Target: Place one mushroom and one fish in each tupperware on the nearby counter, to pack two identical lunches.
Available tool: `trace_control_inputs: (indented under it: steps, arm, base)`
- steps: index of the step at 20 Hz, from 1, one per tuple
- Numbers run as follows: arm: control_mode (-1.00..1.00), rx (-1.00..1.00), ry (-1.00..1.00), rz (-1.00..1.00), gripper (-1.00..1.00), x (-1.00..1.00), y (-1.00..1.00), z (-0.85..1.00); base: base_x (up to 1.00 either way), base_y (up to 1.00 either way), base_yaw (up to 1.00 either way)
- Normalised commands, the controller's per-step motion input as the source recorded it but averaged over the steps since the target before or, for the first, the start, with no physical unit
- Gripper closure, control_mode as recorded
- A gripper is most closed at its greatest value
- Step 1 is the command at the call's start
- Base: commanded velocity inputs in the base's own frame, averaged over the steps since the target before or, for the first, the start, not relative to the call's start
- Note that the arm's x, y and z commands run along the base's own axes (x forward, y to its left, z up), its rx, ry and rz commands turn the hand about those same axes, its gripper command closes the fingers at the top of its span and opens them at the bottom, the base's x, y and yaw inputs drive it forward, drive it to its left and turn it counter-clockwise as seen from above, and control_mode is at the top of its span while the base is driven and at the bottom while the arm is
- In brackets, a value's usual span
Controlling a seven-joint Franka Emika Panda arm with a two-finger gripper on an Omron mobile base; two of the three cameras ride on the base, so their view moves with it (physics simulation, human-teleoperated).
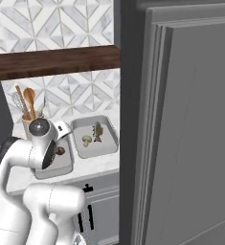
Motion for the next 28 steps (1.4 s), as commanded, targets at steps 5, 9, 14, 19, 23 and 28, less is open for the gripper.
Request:
trace_control_inputs:
  steps: [5, 9, 14, 19, 23, 28]
  arm:
    - [-1.0, 0.1, 0.17, 0.0, 1.0, 0.19, 0.13, -0.67]
    - [-1.0, 0.08, 0.1, 0.0, 1.0, 0.3, 0.27, -0.79]
    - [-1.0, 0.0, 0.09, 0.01, 1.0, 0.47, 0.37, -0.84]
    - [-1.0, 0.0, 0.04, 0.0, 1.0, 0.44, 0.16, -0.71]
    - [-1.0, 0.0, 0.01, 0.0, 1.0, 0.29, 0.0, -0.59]
    - [-1.0, 0.0, 0.01, 0.0, -1.0, 0.21, 0.06, -0.35]
  base:
    - [0.0, 0.0, 0.0]
    - [0.0, 0.0, 0.0]
    - [0.0, 0.0, 0.0]
    - [0.0, 0.0, 0.0]
    - [0.0, 0.0, 0.0]
    - [0.0, 0.0, 0.0]
